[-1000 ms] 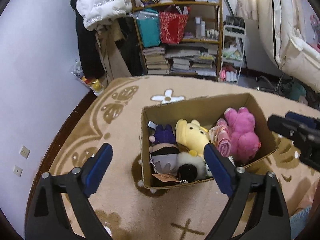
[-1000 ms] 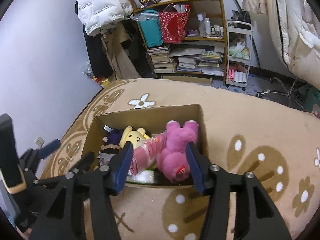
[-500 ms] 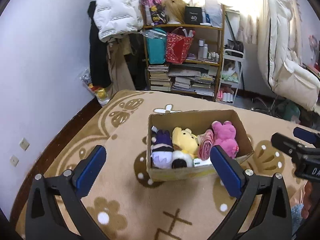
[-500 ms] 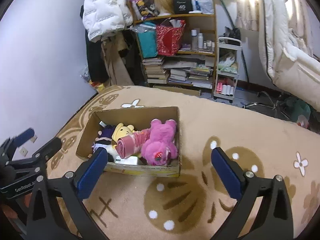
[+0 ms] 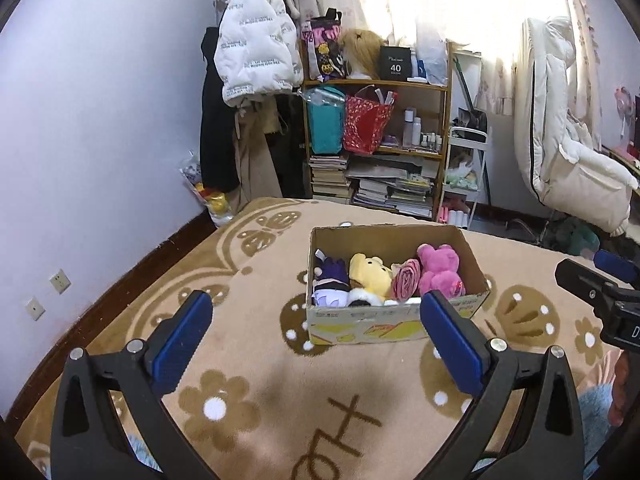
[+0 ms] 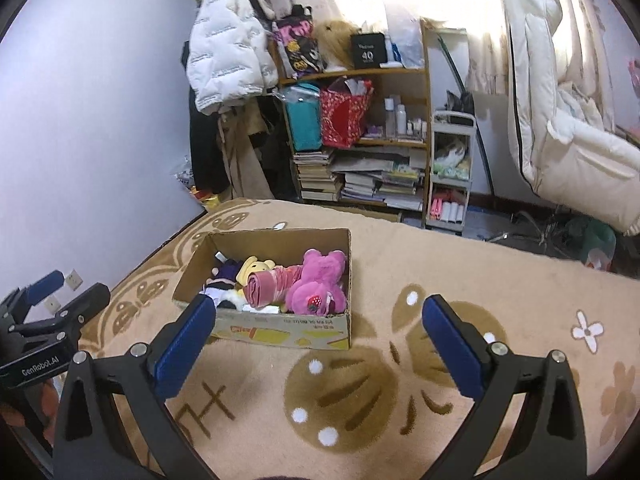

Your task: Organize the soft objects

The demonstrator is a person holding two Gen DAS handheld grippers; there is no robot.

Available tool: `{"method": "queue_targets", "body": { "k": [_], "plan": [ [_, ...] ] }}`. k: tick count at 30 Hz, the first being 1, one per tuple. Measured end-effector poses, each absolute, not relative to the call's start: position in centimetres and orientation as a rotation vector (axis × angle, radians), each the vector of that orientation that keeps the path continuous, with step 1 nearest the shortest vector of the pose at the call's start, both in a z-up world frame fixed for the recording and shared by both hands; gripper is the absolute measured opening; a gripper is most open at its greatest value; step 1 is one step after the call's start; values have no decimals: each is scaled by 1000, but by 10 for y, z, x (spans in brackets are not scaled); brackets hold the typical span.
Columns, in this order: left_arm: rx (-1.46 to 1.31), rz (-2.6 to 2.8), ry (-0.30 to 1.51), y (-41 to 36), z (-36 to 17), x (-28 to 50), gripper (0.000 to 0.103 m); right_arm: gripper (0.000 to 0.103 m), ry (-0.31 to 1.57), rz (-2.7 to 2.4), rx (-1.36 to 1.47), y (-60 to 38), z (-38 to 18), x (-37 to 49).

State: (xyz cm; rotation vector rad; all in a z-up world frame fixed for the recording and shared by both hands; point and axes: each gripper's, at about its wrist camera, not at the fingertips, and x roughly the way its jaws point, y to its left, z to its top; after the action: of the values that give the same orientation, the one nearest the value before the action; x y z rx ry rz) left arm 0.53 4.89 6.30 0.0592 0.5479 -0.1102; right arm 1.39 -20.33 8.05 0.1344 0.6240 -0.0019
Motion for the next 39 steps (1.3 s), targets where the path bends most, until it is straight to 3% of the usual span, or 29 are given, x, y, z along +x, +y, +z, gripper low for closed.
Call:
{"method": "queue_targets", "body": {
  "k": [14,39],
  "plan": [
    [92,-157,521,32,40,-17,103,103,553,-9,77,-195,60,-27],
    [127,-183,581,21,27,-10,102,103,606,-41,102,-208,33,-35]
  ]
}}
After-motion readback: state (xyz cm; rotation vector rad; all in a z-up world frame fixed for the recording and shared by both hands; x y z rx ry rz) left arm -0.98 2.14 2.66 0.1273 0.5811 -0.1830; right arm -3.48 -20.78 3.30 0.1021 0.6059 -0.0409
